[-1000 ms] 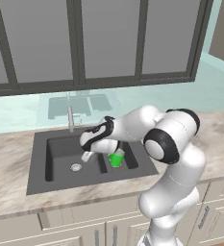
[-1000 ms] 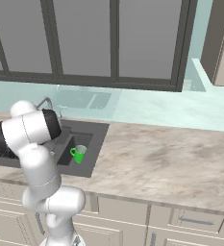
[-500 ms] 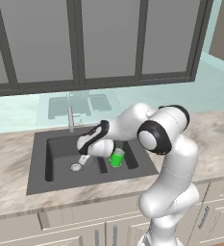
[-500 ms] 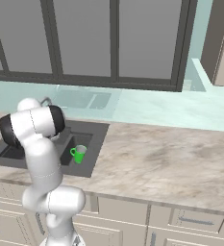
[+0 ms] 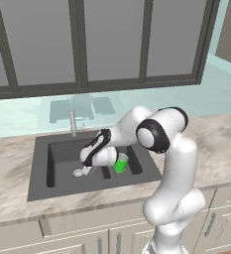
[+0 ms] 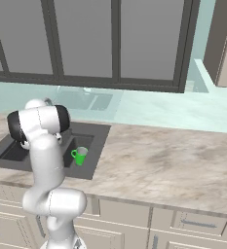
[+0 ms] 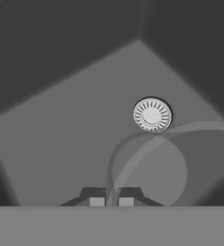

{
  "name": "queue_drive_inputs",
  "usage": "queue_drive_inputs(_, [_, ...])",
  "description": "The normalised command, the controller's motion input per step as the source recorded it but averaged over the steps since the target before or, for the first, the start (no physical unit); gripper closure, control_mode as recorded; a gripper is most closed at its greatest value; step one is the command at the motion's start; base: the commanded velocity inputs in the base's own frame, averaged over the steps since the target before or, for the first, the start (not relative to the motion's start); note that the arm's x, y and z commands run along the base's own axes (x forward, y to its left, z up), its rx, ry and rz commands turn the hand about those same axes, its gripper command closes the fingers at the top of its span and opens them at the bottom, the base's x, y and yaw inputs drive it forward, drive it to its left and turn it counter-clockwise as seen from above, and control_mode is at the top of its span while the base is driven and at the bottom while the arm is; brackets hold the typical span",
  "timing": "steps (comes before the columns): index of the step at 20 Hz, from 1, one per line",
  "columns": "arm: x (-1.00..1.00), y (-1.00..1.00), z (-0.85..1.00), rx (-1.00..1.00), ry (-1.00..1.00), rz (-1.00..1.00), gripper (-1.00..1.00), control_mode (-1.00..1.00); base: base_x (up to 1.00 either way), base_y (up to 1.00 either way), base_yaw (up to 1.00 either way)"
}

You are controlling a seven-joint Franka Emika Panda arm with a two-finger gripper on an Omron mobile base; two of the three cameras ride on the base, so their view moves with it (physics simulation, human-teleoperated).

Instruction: Place the glass cup in the left basin and the mug in the right basin of the sink.

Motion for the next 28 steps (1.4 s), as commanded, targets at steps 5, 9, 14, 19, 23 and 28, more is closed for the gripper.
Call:
queue_drive_inputs(5, [0.17,0.09,-0.22,-0.05,0.0,0.02,1.0,-1.0,0.0,0.0,0.0])
queue_drive_inputs(9, [0.19,0.1,-0.2,-0.04,0.0,0.02,1.0,-1.0,0.0,0.0,0.0])
queue_drive_inputs(14, [0.19,0.15,-0.23,-0.04,0.01,0.01,1.0,-1.0,0.0,0.0,0.0])
queue_drive_inputs(19, [0.21,0.11,-0.2,-0.03,0.01,0.02,1.0,-1.0,0.0,0.0,0.0])
queue_drive_inputs(23, [0.23,0.11,-0.22,-0.02,0.02,0.02,1.0,-1.0,0.0,0.0,0.0])
queue_drive_inputs(28, [0.25,0.09,-0.21,-0.01,0.02,0.02,1.0,-1.0,0.0,0.0,0.0])
